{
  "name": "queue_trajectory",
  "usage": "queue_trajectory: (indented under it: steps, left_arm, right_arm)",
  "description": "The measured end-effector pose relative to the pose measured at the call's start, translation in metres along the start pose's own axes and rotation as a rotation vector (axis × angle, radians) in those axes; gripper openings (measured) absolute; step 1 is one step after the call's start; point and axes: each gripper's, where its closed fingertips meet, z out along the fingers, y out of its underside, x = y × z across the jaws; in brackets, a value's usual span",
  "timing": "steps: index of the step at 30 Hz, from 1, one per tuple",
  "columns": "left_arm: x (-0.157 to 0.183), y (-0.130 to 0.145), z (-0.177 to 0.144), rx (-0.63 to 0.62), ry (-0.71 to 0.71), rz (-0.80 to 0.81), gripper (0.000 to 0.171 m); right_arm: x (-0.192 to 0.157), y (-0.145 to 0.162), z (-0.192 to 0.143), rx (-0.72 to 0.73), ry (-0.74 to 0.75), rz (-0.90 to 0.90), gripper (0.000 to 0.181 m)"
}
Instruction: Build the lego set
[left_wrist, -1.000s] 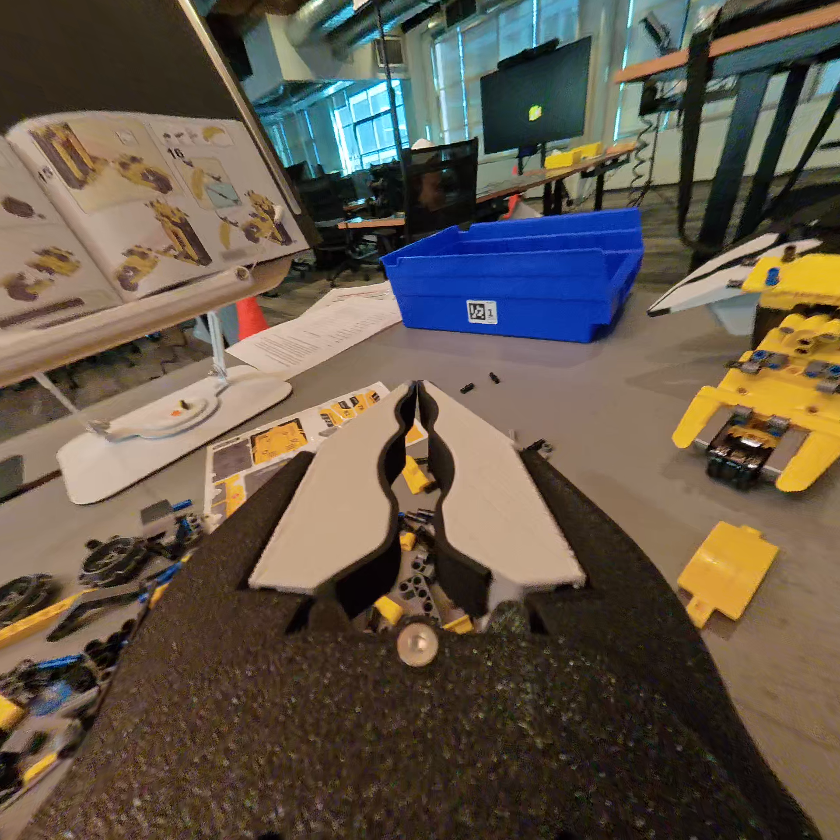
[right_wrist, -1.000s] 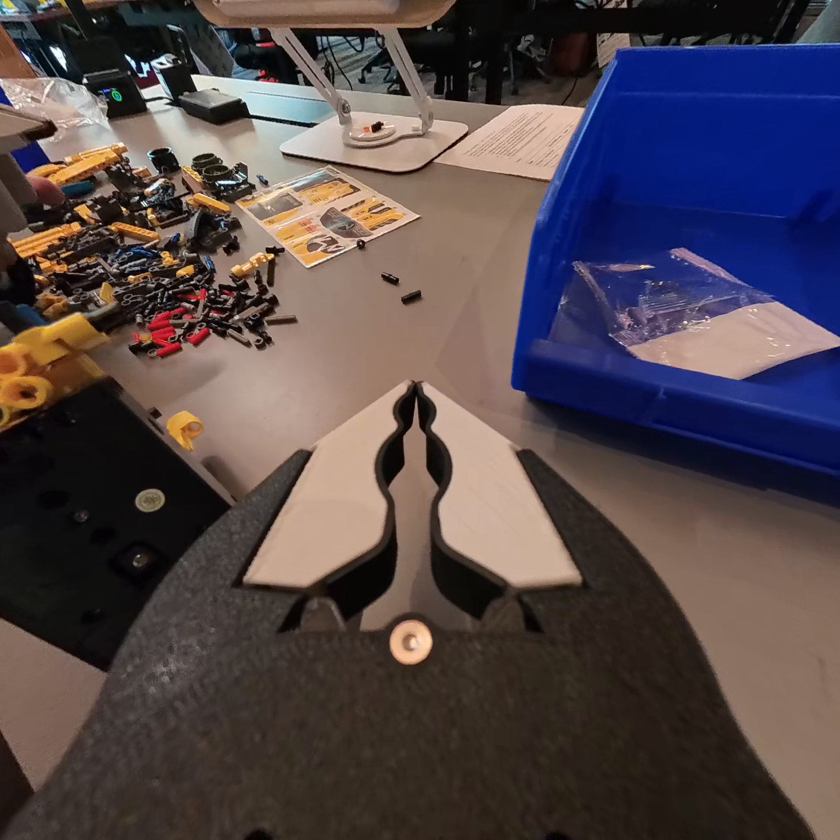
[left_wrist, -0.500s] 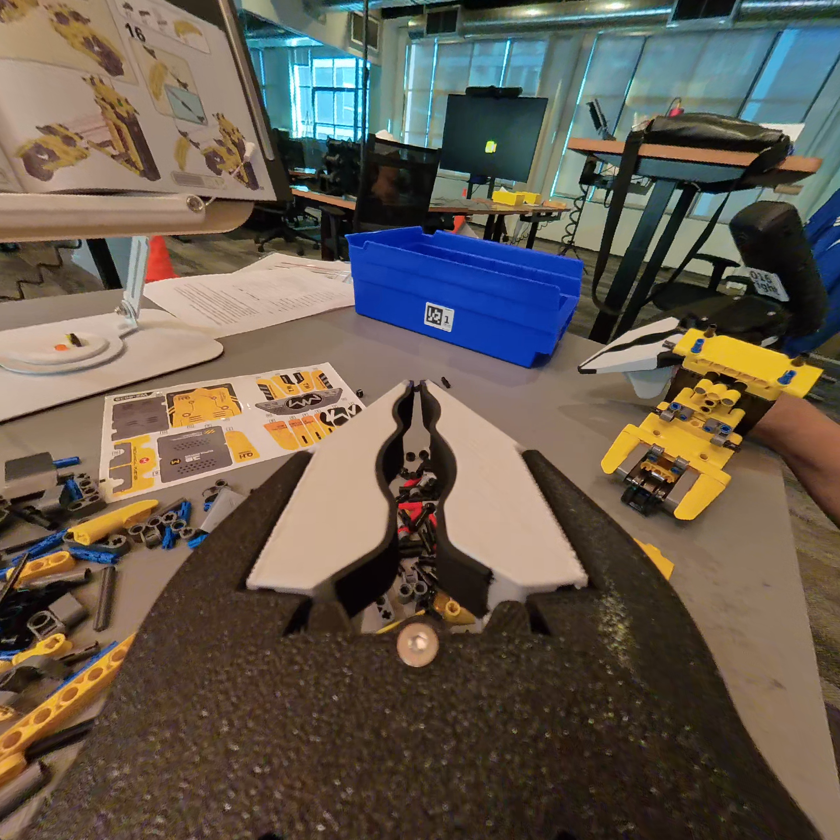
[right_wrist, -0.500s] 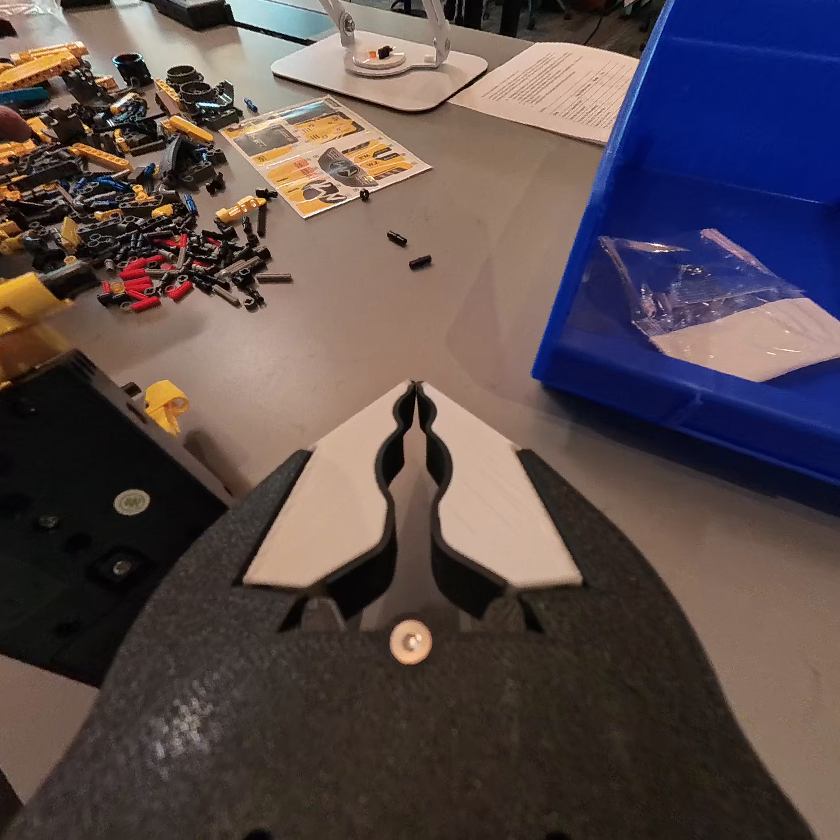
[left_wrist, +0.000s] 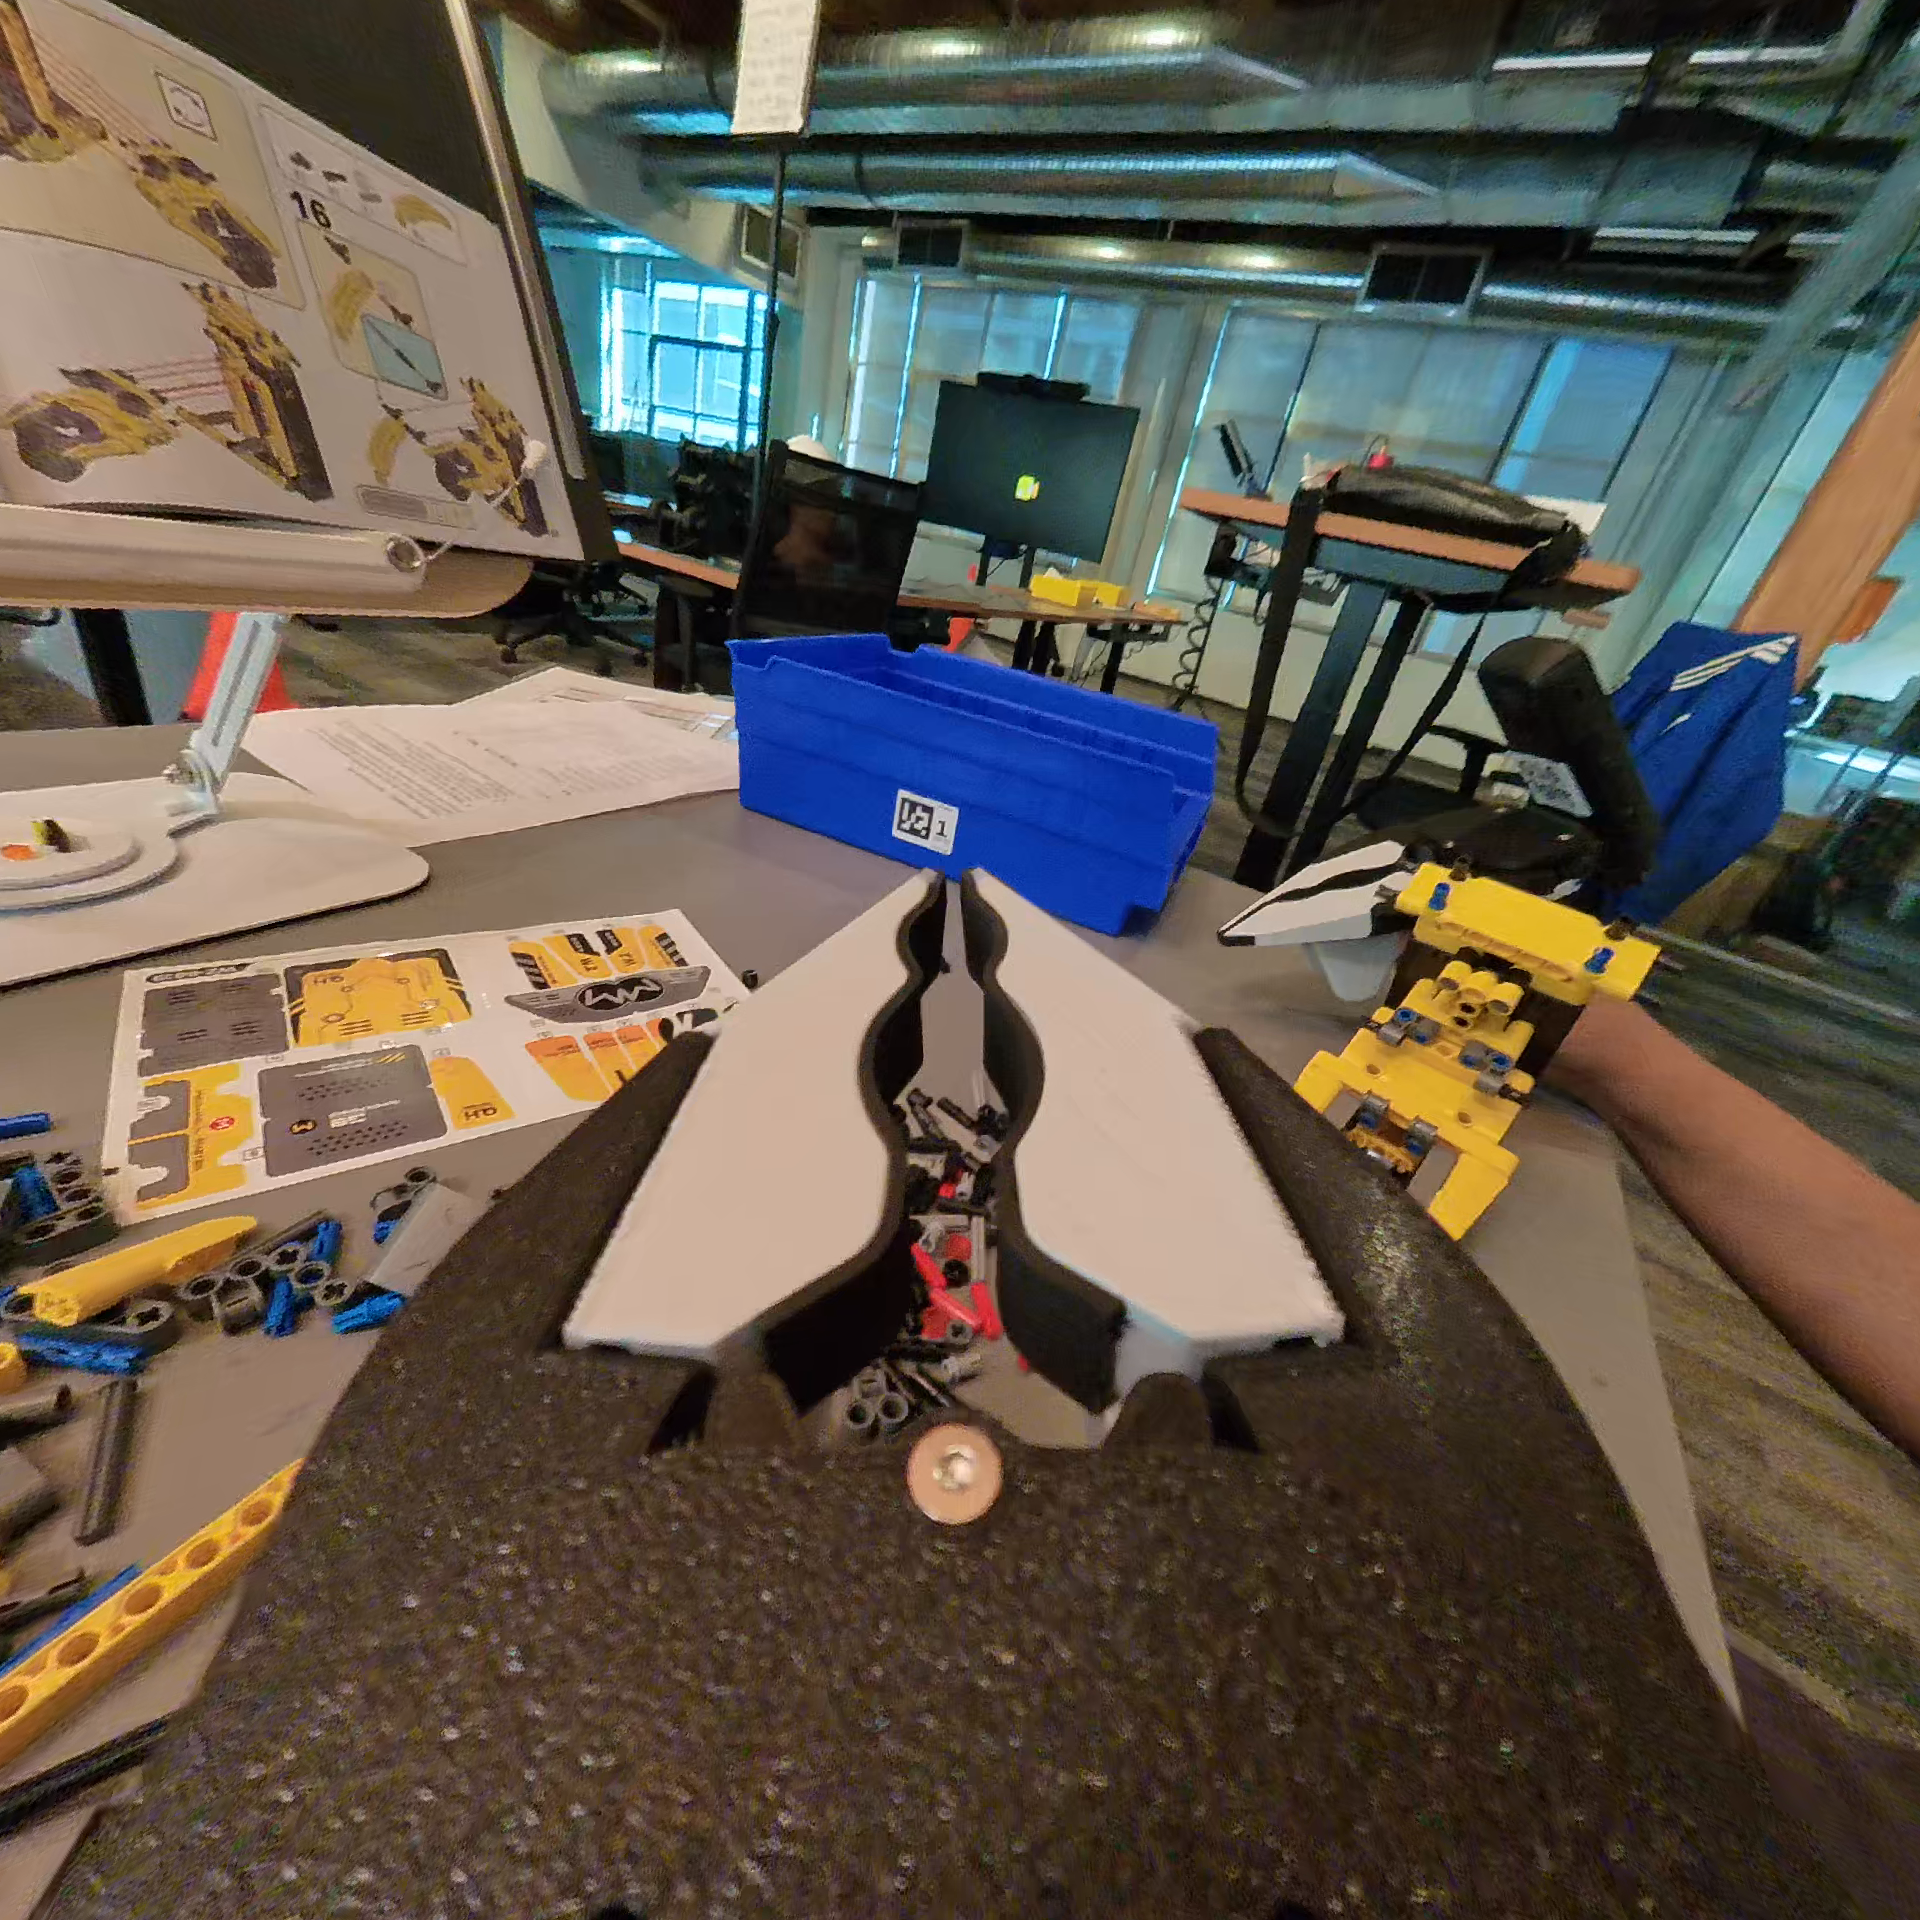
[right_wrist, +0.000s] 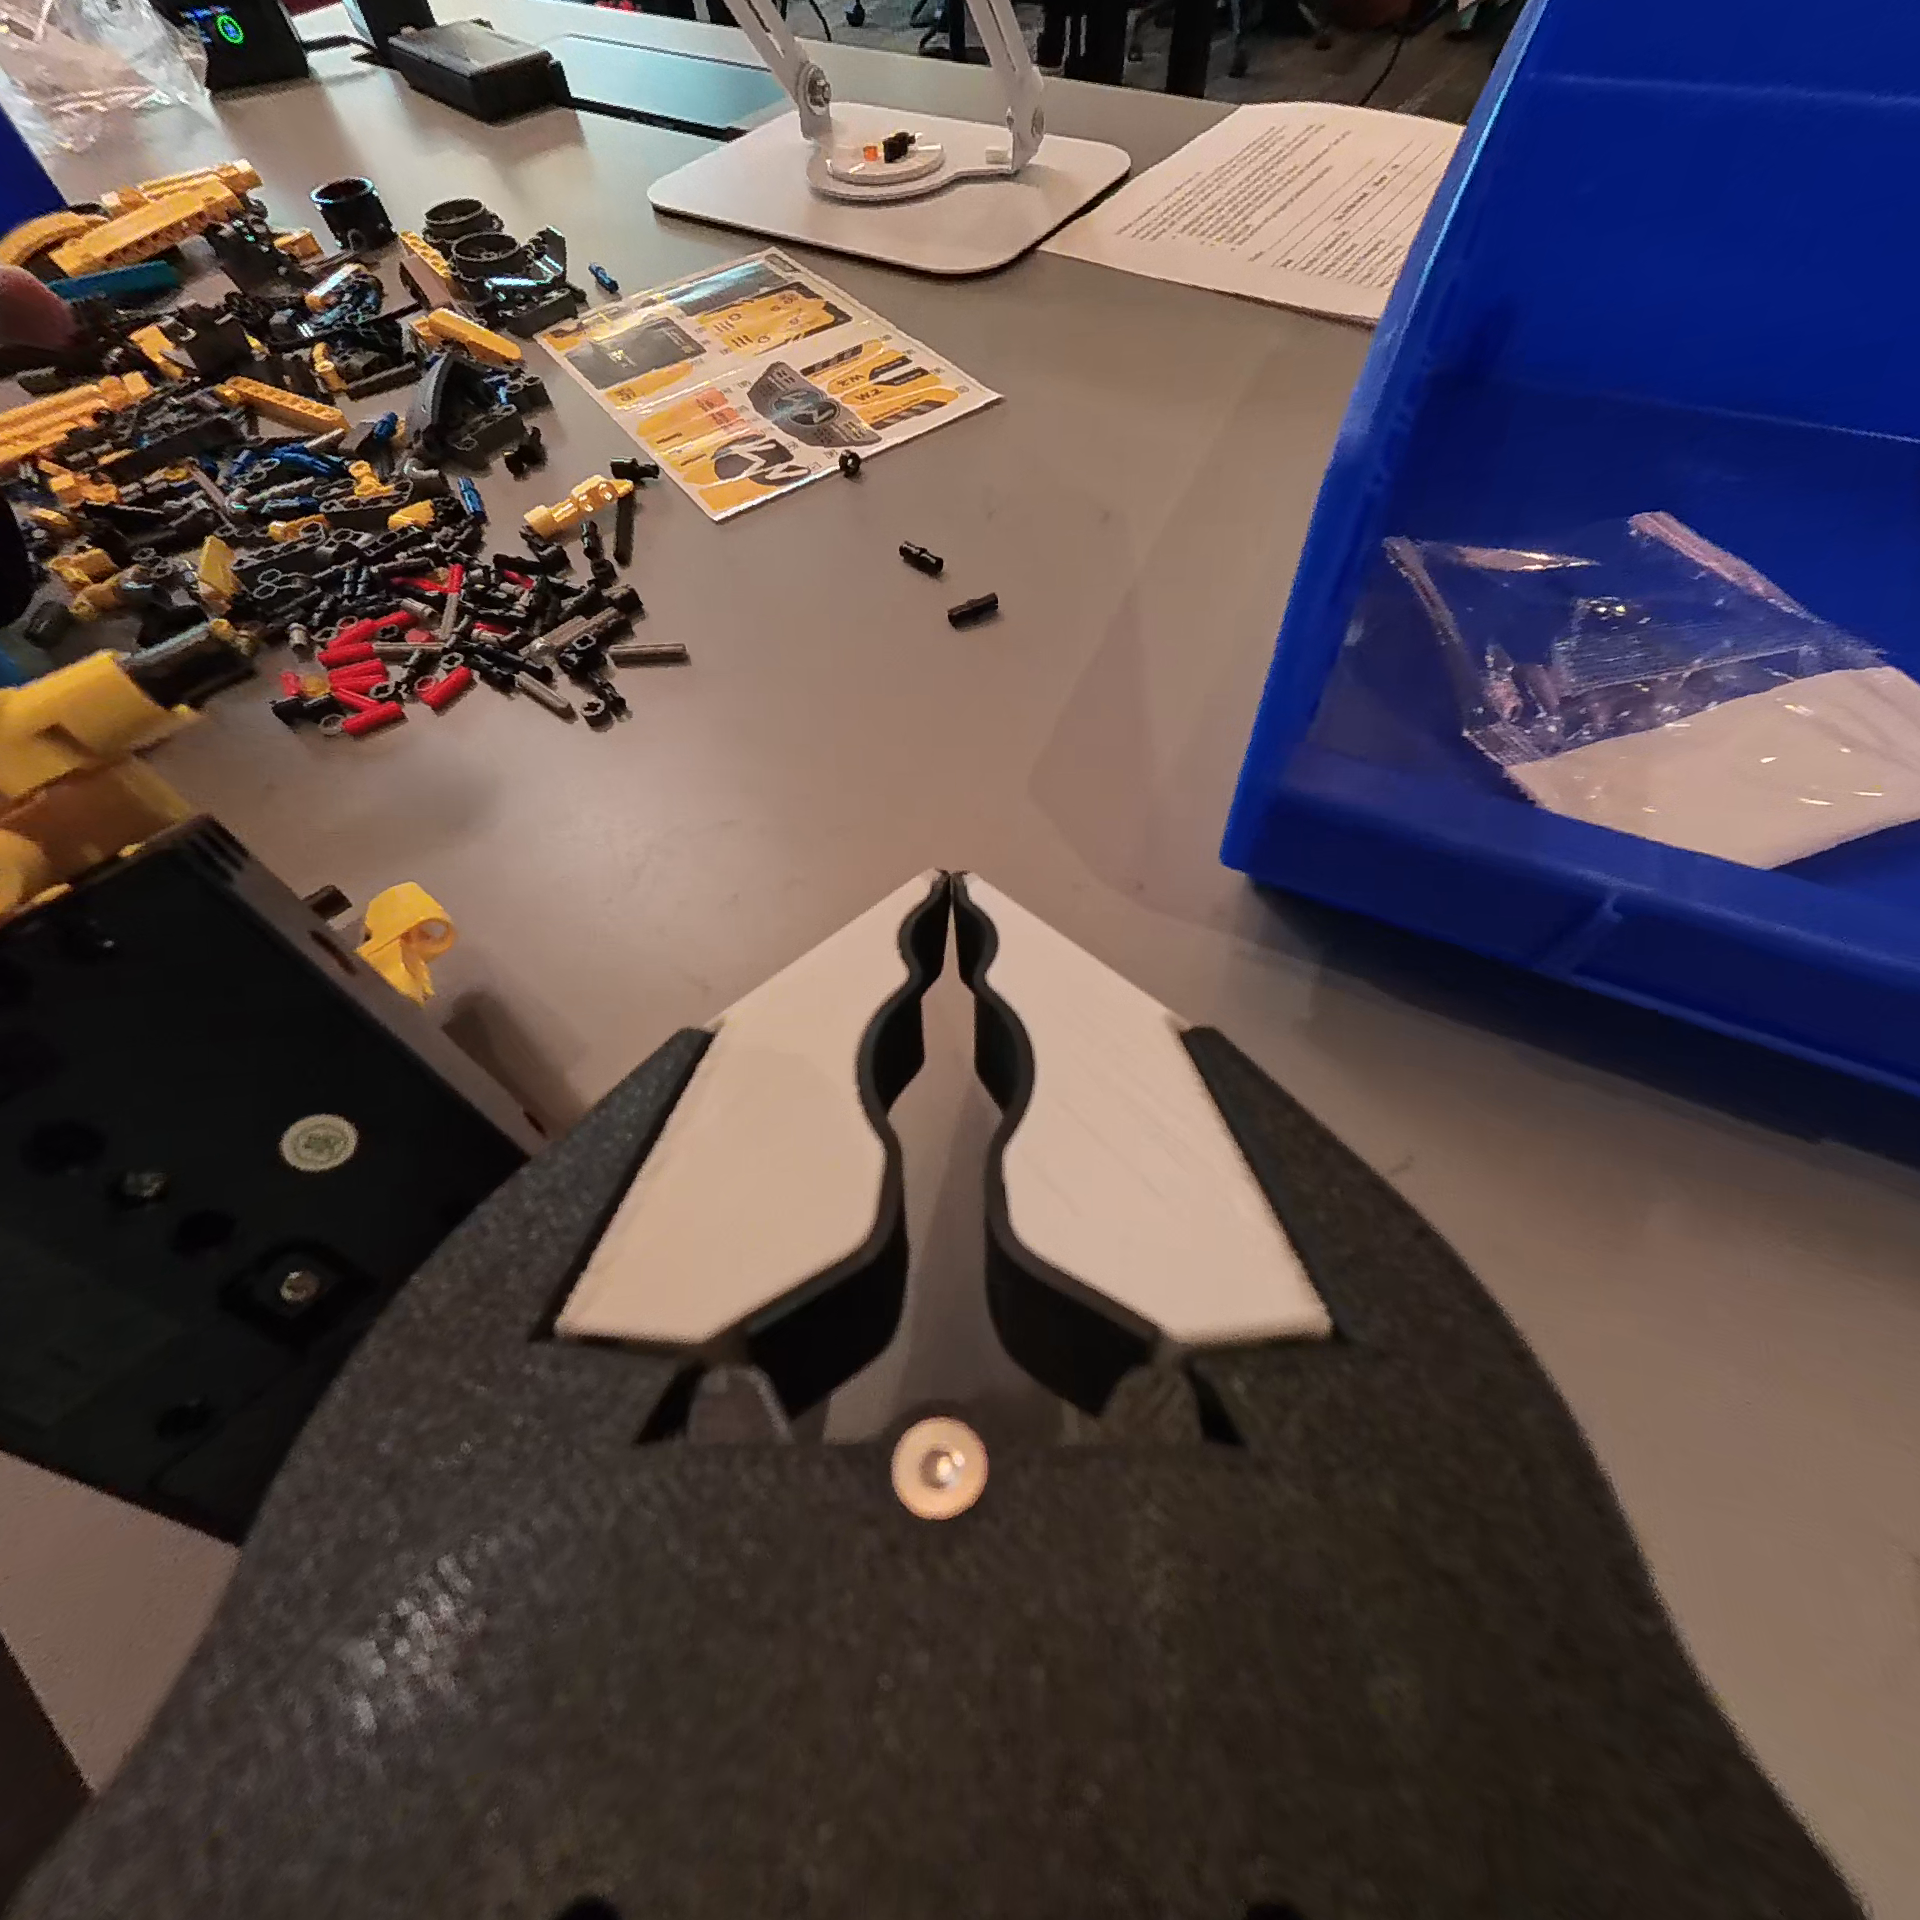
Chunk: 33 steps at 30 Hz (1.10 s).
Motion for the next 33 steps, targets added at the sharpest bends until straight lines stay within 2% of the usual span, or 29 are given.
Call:
queue_trajectory:
  steps: [23,27,30,33]
  left_arm:
    - [-0.003,-0.002,-0.003,0.011,-0.004,-0.022,0.002]
    - [-0.017,0.000,-0.005,0.005,-0.071,-0.060,0.001]
    - [-0.033,0.002,-0.001,-0.031,-0.158,-0.124,0.000]
    - [-0.027,0.001,0.010,-0.103,-0.146,-0.149,0.000]
  right_arm:
    - [0.001,0.001,0.002,-0.014,0.006,-0.005,0.000]
    - [0.001,-0.005,-0.003,0.035,0.046,-0.039,0.000]
    - [0.000,-0.010,-0.010,0.082,0.087,-0.080,0.000]
    - [-0.001,-0.007,-0.012,0.076,0.135,-0.085,0.000]
